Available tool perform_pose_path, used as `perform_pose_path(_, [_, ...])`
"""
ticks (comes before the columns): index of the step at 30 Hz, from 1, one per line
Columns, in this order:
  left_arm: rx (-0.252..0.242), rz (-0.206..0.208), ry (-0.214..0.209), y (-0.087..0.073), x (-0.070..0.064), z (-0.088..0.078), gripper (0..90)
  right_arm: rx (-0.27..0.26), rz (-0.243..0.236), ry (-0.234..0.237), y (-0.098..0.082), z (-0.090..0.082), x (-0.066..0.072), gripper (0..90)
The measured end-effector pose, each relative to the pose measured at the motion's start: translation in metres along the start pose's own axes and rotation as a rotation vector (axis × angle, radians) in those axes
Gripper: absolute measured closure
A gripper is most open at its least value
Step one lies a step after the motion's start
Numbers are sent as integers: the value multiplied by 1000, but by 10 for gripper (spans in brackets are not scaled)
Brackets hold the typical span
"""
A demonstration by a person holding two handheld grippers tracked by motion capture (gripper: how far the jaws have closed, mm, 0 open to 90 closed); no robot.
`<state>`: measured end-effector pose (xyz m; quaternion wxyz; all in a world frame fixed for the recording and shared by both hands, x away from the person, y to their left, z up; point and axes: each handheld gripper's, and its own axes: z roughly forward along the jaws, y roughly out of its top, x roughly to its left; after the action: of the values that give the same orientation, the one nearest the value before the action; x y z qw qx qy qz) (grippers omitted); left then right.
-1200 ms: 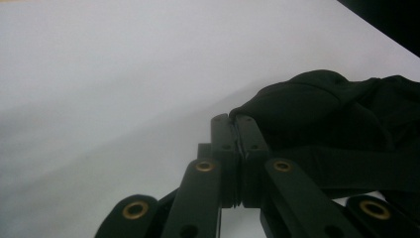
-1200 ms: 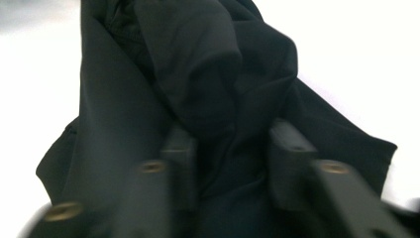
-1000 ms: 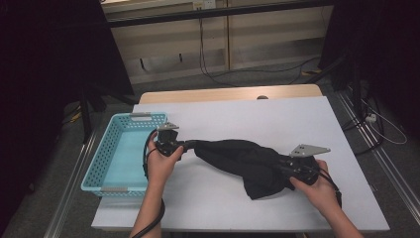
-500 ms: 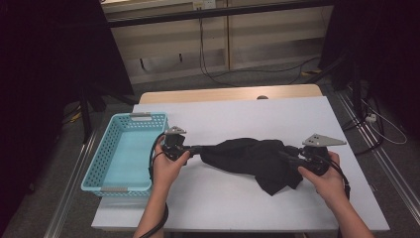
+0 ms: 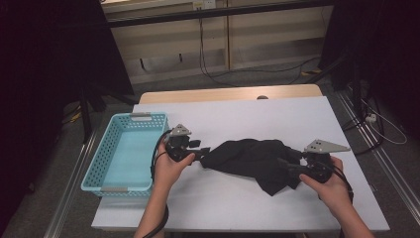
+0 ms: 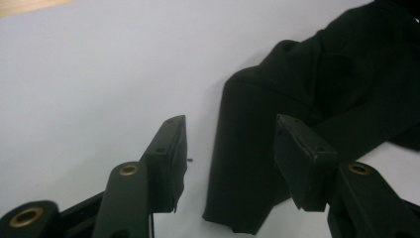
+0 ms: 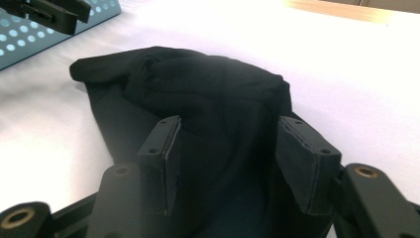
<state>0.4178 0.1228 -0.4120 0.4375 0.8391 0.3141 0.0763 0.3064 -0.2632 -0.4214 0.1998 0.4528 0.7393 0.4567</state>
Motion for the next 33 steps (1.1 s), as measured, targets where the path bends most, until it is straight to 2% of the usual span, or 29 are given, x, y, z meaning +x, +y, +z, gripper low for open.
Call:
perform_pose_path(4, [40,41,-22,-1,-9,11,491,6,-8,5,-2,-1,3,434])
perform_pose_path(5, [56,53,-16,-1,-12,15,500,11,-12,8,-2,-1,4,434])
perform_pose_path(6, [63,58,-39,-2,-14,20,510,13,-15,10,-3,-1,5,434])
perform_pose_path(9, [103,88,-56,-3,-22,34,507,17,-24,19,-3,-1,8,435])
perform_pose_path(11, [119,105,-43,-6,-24,41,502,20,-29,24,-3,-1,9,435])
perform_pose_path(15, [161,112,-40,-12,-26,54,491,30,-39,29,-5,0,12,427])
perform_pose_path(16, [155,113,-46,-13,-25,55,490,33,-38,30,-6,0,12,423])
perform_pose_path(20, [152,94,-22,-12,-24,54,581,42,-47,39,-7,2,15,415])
perform_pose_path(22, [153,81,-14,-13,-23,53,712,46,-52,40,-7,3,16,412])
perform_pose_path(23, [158,62,-16,-12,-22,51,789,48,-55,42,-7,3,16,411])
perform_pose_path(24, [156,46,-16,-11,-22,50,827,48,-55,41,-7,3,17,412])
perform_pose_path(28, [124,-29,-32,-4,-18,38,854,49,-55,43,-7,3,16,404])
perform_pose_path(33, [68,-94,-3,-2,-2,16,856,39,-58,42,-6,0,16,402])
